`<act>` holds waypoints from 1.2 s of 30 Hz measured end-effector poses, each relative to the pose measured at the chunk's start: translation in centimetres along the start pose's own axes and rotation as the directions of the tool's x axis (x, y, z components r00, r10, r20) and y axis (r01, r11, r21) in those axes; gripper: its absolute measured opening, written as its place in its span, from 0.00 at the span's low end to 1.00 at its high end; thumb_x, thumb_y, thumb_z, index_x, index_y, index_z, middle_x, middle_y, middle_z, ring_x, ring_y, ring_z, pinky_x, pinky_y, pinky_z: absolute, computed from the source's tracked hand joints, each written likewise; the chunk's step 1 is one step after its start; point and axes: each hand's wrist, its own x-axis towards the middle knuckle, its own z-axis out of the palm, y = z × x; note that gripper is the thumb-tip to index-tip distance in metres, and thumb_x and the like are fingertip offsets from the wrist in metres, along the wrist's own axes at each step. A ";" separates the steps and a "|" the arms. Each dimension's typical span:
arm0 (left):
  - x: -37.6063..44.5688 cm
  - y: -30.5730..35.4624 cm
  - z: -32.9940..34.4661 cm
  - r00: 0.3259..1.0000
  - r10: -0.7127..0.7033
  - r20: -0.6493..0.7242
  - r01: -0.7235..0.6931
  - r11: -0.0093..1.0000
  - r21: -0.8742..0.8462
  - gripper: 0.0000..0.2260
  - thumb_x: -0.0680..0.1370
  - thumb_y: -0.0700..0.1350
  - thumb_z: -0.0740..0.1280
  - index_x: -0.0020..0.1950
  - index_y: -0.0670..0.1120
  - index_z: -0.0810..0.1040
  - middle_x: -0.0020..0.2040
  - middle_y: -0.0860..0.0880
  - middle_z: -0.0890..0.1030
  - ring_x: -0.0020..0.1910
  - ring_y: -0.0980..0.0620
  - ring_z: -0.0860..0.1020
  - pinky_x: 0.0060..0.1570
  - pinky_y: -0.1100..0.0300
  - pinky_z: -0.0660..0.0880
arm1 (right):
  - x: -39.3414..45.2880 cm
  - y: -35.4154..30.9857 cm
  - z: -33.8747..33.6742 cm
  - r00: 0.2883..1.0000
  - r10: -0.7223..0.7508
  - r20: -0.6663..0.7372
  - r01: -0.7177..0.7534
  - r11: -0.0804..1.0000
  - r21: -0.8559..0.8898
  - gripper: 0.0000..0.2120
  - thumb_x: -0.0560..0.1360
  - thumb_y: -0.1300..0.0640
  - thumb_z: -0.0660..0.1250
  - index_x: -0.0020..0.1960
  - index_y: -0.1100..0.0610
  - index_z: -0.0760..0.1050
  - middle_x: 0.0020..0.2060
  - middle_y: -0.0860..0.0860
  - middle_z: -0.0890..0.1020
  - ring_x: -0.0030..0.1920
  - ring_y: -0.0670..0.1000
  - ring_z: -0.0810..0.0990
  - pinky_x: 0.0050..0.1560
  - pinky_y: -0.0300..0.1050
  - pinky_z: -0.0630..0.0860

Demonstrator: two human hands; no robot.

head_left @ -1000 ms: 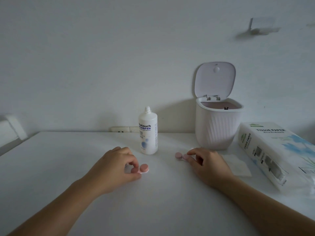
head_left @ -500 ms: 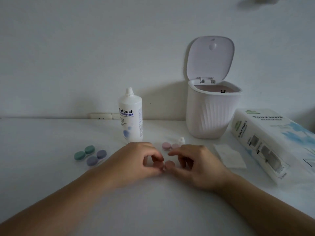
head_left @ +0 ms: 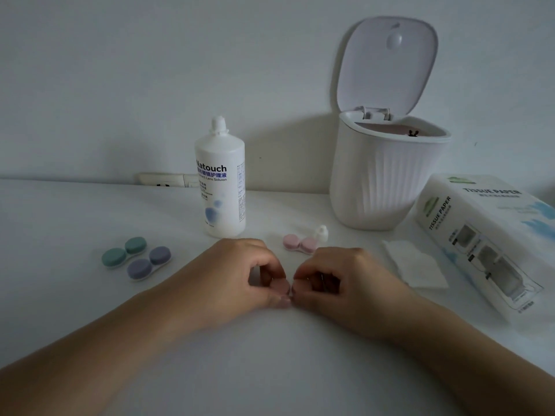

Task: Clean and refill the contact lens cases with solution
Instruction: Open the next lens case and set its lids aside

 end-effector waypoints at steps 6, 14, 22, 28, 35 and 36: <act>0.1 0.1 -0.1 0.999 -0.010 0.045 0.010 1.000 0.000 0.08 0.68 0.56 0.79 0.43 0.58 0.84 0.43 0.64 0.78 0.39 0.62 0.75 0.38 0.71 0.68 | 0.1 -0.1 -0.1 0.998 -0.035 0.055 0.037 0.998 -0.047 0.14 0.72 0.40 0.64 0.43 0.50 0.78 0.35 0.45 0.77 0.40 0.46 0.76 0.37 0.37 0.70; 0.1 0.3 -0.1 0.996 -0.032 0.082 0.038 0.997 -0.066 0.08 0.68 0.55 0.79 0.44 0.58 0.84 0.44 0.58 0.80 0.39 0.58 0.78 0.39 0.61 0.74 | 0.1 -0.6 -0.3 0.989 -0.101 0.106 0.112 0.988 -0.104 0.08 0.77 0.50 0.69 0.42 0.53 0.75 0.35 0.44 0.75 0.39 0.46 0.72 0.41 0.45 0.72; 0.0 0.3 -0.3 0.997 -0.020 0.078 0.024 0.999 -0.047 0.08 0.68 0.53 0.80 0.44 0.56 0.85 0.43 0.60 0.80 0.39 0.59 0.77 0.37 0.68 0.70 | -0.4 -1.1 -0.5 0.986 -0.146 0.085 0.155 0.981 -0.120 0.05 0.78 0.53 0.69 0.45 0.54 0.79 0.37 0.43 0.75 0.41 0.42 0.72 0.42 0.37 0.71; -0.2 0.3 -0.3 0.997 -0.028 0.068 0.032 0.998 -0.061 0.09 0.66 0.58 0.79 0.44 0.59 0.84 0.41 0.62 0.80 0.36 0.60 0.76 0.36 0.69 0.70 | -0.6 -1.2 -0.5 0.996 -0.083 -0.040 0.080 0.995 -0.065 0.12 0.75 0.45 0.69 0.55 0.48 0.80 0.40 0.36 0.75 0.46 0.32 0.76 0.44 0.37 0.76; -0.3 0.0 -0.2 0.997 -0.018 0.076 0.025 0.995 -0.100 0.15 0.63 0.65 0.74 0.44 0.61 0.83 0.42 0.62 0.80 0.35 0.61 0.76 0.36 0.70 0.70 | -0.6 -1.4 -0.8 0.988 -0.151 -0.015 0.150 0.987 -0.050 0.02 0.73 0.56 0.75 0.45 0.52 0.83 0.38 0.42 0.79 0.41 0.36 0.76 0.45 0.35 0.74; -0.3 0.0 -0.2 0.997 -0.016 0.073 0.023 0.995 -0.094 0.14 0.63 0.65 0.73 0.44 0.61 0.83 0.42 0.61 0.80 0.35 0.61 0.76 0.35 0.70 0.70 | -0.7 -1.3 -0.9 0.989 -0.147 -0.019 0.147 0.989 -0.031 0.05 0.73 0.57 0.74 0.49 0.51 0.83 0.41 0.39 0.80 0.43 0.35 0.76 0.47 0.34 0.74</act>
